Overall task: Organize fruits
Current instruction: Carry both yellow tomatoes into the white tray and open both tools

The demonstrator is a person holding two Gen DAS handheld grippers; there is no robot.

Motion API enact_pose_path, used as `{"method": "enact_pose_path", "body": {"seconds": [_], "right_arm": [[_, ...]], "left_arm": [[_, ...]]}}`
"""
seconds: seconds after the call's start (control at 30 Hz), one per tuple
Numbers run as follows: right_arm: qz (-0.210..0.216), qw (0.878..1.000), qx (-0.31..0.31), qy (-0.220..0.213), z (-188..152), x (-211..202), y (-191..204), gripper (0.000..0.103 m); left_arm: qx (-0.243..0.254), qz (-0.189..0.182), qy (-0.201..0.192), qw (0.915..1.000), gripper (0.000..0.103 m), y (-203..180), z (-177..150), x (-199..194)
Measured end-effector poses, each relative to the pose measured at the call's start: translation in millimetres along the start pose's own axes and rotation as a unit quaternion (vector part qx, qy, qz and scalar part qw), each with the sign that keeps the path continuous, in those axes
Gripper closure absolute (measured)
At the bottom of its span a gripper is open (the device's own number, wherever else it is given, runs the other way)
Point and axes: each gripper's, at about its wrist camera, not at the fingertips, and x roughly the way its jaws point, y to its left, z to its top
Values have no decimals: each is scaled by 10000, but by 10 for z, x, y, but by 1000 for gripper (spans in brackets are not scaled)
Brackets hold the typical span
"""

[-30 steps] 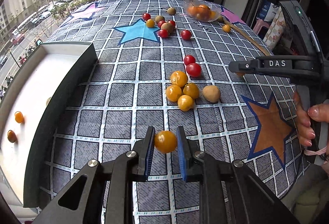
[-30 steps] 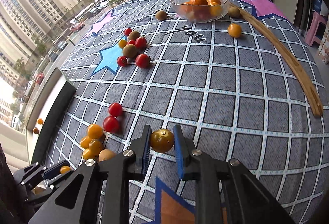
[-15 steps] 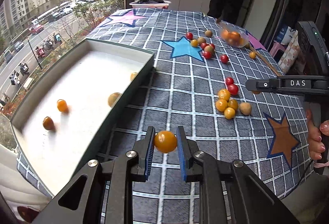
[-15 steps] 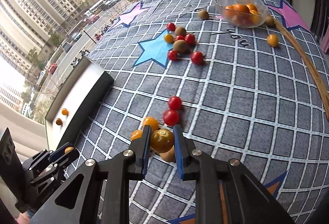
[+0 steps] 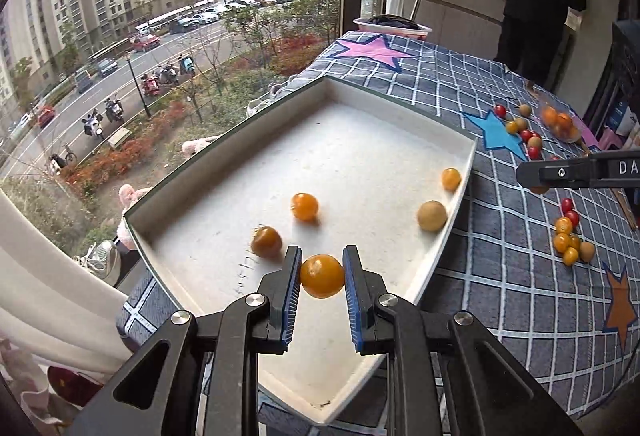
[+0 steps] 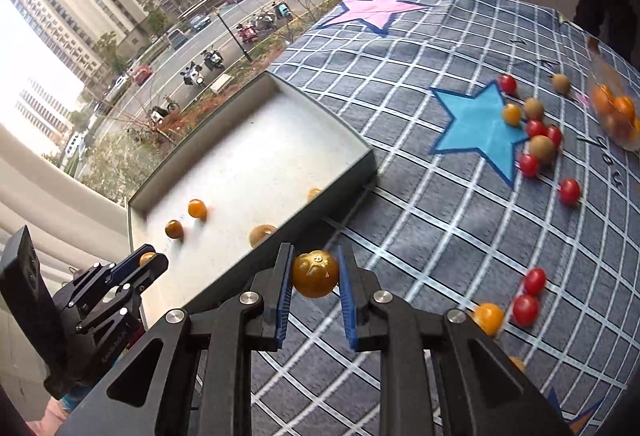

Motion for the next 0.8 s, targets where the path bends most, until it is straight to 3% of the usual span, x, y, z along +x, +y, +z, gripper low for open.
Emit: {"method": "enact_pose_path", "body": {"seconds": [0.33,0.73,0.8], "right_arm": [[-76,9983,-291,491,314,645,395,79],[-747,9911,-729,830,370,1041,485,78],[-736,9900,-825,881,372,1048,520,68]], "left_arm": [[-260,57,366,9990,80,173,-63,302],[-56,142,386,9991,80,76,-95,361],[-6,175,386,9991,80,56,-96,360]]}}
